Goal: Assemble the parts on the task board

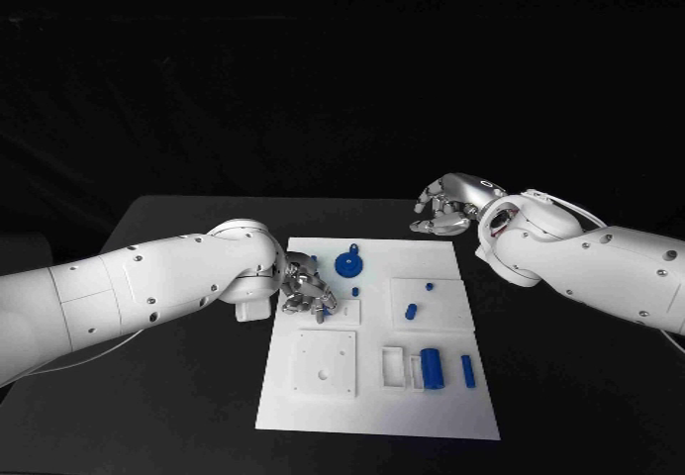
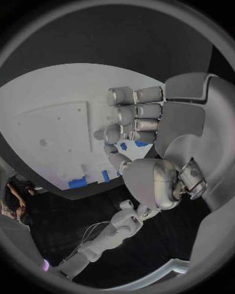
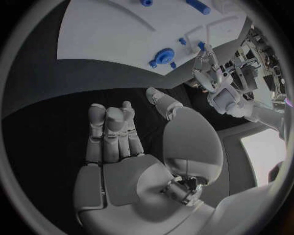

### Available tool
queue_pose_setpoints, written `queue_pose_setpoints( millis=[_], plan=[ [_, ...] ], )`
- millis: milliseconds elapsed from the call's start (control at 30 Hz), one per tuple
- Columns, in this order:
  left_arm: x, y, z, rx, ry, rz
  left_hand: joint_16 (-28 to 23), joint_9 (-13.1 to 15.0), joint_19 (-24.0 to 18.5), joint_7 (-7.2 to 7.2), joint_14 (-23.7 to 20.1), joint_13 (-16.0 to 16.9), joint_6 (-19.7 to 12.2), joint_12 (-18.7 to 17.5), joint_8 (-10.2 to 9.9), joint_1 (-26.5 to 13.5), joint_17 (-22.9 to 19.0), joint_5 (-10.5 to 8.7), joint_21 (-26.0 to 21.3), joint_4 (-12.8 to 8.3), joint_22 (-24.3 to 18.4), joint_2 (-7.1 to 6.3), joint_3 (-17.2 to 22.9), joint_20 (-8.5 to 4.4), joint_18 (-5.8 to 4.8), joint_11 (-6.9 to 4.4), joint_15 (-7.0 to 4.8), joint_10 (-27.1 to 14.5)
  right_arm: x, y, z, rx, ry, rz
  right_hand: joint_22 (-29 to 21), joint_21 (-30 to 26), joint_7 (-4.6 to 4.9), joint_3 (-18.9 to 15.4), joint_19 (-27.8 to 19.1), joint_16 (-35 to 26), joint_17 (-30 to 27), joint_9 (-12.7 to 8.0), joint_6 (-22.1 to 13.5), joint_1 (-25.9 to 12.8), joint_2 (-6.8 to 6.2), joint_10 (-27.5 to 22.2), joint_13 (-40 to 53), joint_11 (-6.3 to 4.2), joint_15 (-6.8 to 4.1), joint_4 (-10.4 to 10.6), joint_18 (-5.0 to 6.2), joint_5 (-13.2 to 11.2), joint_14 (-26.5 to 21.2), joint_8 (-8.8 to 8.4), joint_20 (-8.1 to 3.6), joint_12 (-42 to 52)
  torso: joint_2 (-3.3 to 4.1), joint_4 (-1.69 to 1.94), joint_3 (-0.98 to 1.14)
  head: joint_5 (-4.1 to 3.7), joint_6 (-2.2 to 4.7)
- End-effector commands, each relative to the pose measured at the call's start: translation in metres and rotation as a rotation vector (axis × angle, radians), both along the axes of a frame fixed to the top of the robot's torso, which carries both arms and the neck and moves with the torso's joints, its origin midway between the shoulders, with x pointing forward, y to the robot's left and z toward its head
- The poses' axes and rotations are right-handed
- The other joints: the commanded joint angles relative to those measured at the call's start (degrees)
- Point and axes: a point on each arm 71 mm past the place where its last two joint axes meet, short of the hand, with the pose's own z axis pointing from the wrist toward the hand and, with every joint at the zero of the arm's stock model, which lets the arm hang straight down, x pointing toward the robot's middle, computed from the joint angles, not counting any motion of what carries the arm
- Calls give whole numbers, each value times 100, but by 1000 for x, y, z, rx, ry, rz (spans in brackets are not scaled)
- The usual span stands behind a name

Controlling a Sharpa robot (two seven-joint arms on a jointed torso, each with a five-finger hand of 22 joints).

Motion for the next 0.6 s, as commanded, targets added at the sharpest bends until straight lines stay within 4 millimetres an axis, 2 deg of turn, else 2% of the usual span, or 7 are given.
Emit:
queue_pose_setpoints(
  millis=[33,600],
  plan=[
    [-1,-3,1,-2,17,-12,37,7,-52,-9,-18,6,32,34,29,289,6,32,28,-558,9,275,578,-686,-69,-38,-88,-18,0,2,-1,-8,6,12,9,-22,45,6,45,-27,8,5,12,14,8,-8,-9,-15,-22,32,246,37,24,-1,8,26,0,3,0,-1,2],
    [2,-8,0,67,-36,-41,49,61,-40,-14,-8,13,35,50,57,264,8,-34,36,-552,11,282,546,-686,-70,-42,-95,-3,-1,2,-1,-8,8,14,11,-24,46,5,44,-29,10,6,12,17,8,-9,-11,-15,-22,33,246,37,23,-1,8,27,1,-5,-1,-5,4]
  ],
)
